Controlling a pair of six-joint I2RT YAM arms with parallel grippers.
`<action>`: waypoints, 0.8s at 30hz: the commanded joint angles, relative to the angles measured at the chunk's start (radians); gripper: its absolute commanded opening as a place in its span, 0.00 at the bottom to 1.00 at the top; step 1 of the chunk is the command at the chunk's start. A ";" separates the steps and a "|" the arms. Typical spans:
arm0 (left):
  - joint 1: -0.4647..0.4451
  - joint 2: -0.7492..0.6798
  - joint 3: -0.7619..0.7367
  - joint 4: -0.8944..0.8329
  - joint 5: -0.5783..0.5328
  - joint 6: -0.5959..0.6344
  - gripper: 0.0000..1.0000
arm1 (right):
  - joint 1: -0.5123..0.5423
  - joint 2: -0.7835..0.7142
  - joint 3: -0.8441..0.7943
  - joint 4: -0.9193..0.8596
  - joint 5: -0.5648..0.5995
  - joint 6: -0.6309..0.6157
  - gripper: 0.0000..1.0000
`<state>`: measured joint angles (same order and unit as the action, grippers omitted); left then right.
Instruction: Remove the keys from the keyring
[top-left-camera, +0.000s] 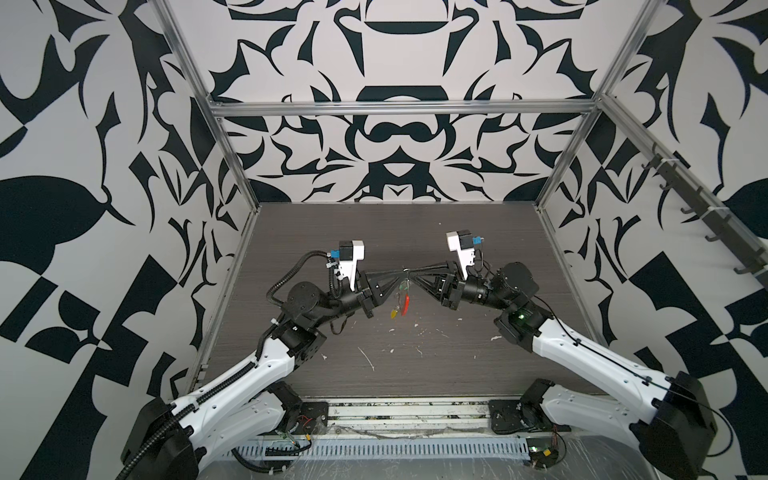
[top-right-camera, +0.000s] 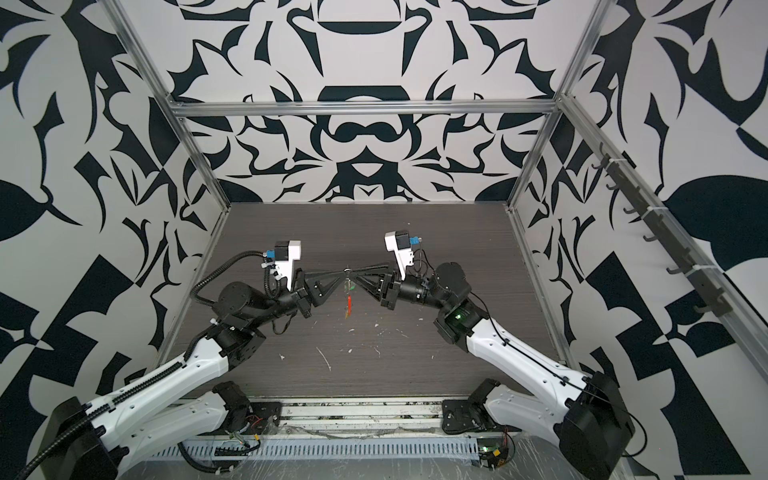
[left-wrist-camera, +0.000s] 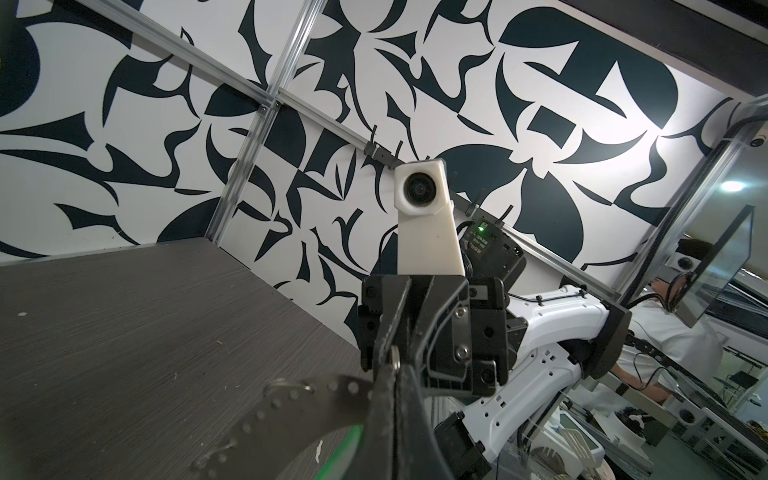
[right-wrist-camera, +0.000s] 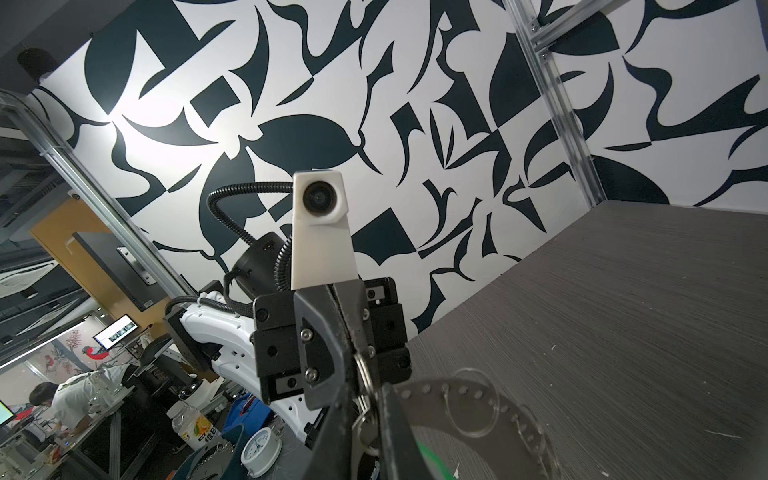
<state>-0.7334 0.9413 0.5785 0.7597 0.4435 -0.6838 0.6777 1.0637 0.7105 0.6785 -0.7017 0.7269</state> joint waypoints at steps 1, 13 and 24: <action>-0.003 -0.015 -0.006 0.047 -0.005 0.000 0.00 | 0.005 -0.009 0.049 0.063 -0.009 -0.005 0.10; -0.003 -0.079 0.030 -0.159 0.013 0.015 0.41 | 0.005 -0.100 0.177 -0.476 0.018 -0.247 0.00; -0.003 -0.078 0.178 -0.553 0.127 0.109 0.34 | 0.004 -0.053 0.430 -1.076 -0.013 -0.557 0.00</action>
<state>-0.7334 0.8513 0.7002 0.3389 0.5117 -0.6170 0.6785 0.9943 1.0660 -0.2344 -0.6956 0.2825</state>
